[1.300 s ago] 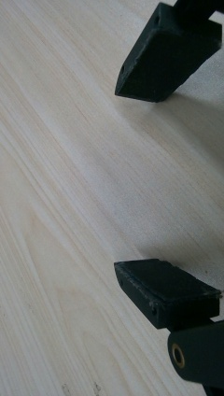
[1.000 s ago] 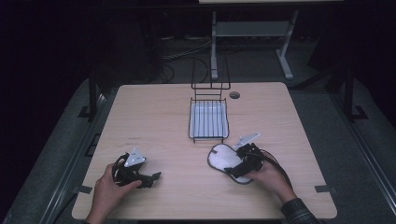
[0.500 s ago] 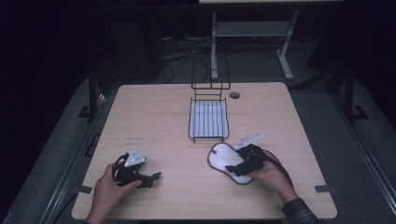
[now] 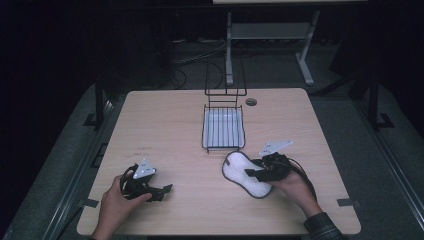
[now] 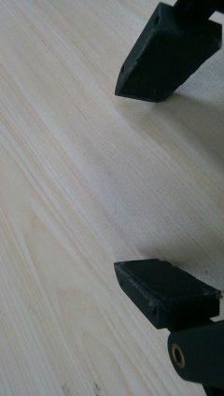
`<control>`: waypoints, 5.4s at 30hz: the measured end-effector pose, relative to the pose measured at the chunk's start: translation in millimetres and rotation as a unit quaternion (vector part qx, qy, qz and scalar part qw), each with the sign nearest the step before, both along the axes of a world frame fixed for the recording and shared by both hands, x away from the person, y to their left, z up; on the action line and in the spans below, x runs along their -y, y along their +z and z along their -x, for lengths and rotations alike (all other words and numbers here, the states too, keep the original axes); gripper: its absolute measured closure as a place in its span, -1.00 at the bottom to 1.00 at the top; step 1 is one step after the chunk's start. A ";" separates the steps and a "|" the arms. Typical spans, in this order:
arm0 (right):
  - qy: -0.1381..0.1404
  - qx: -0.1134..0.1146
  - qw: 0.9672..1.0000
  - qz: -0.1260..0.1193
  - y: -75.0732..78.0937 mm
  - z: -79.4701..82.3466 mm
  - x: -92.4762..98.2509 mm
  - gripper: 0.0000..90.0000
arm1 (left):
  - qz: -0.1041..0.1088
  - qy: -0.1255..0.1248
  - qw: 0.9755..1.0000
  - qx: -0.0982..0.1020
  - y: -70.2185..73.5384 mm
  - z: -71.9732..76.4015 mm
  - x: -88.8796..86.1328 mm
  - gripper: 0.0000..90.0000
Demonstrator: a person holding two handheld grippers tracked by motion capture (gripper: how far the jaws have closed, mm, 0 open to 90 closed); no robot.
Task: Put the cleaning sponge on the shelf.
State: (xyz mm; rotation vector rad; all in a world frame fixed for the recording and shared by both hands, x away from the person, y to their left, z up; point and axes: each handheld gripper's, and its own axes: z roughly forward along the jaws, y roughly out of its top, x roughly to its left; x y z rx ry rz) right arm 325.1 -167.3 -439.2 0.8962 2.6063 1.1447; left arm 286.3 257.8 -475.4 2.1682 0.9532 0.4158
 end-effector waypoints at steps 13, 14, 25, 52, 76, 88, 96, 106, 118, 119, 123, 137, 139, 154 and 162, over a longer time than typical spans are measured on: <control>0.012 -0.006 0.999 -0.032 10.7 1.8 5.9 0.49 | 0.000 0.000 1.000 0.000 0.0 0.0 0.0 -0.72; 0.012 -0.007 0.999 -0.033 11.4 2.3 5.8 0.50 | 0.000 0.000 1.000 0.000 0.0 0.0 0.0 -0.72; 0.029 -0.029 0.998 -0.052 19.5 2.8 8.2 0.63 | 0.000 0.000 1.000 0.000 0.0 0.0 0.0 -0.72; 0.013 -0.002 0.997 -0.076 45.8 -3.7 14.6 0.72 | 0.000 0.000 1.000 0.000 0.0 0.0 0.0 -0.72; -0.015 0.024 0.994 -0.107 65.5 -38.2 13.8 0.72 | -0.001 -0.001 1.000 0.001 0.0 -0.2 -0.2 -0.72; -0.032 0.021 0.991 -0.128 67.3 -65.6 6.5 0.72 | 0.000 0.000 1.000 0.000 0.0 0.0 0.0 -0.72; -0.049 0.021 0.989 -0.135 69.9 -84.3 3.1 0.72 | 0.000 0.000 1.000 0.000 0.0 0.0 0.0 -0.72; -0.073 0.006 0.986 -0.152 66.9 -110.4 -4.4 0.72 | 0.000 0.000 1.000 0.000 0.0 0.0 0.0 -0.72; -0.087 -0.010 0.983 -0.160 49.2 -140.8 -21.1 0.71 | -0.001 0.000 1.000 0.000 0.0 -0.1 -0.1 -0.72; -0.086 -0.010 0.983 -0.162 47.6 -142.7 -22.7 0.71 | -0.001 0.000 1.000 0.000 0.0 -0.1 -0.1 -0.72; -0.085 -0.012 0.983 -0.159 44.3 -147.5 -30.0 0.71 | -0.001 0.000 1.000 0.000 0.0 -0.1 -0.1 -0.72; -0.095 -0.014 0.984 -0.147 35.0 -153.4 -34.9 0.66 | -0.001 0.000 1.000 0.000 0.1 0.0 -0.1 -0.72; -0.099 -0.012 0.984 -0.145 34.3 -154.0 -34.6 0.65 | -0.001 0.000 1.000 0.000 0.1 0.0 -0.1 -0.72; -0.117 0.004 0.986 -0.119 29.8 -156.1 -36.6 0.37 | -0.001 0.000 1.000 0.000 0.1 0.0 -0.1 -0.72; -0.133 0.010 0.986 -0.095 28.6 -156.3 -36.9 0.04 | -0.001 0.000 1.000 0.000 0.1 0.0 -0.1 -0.72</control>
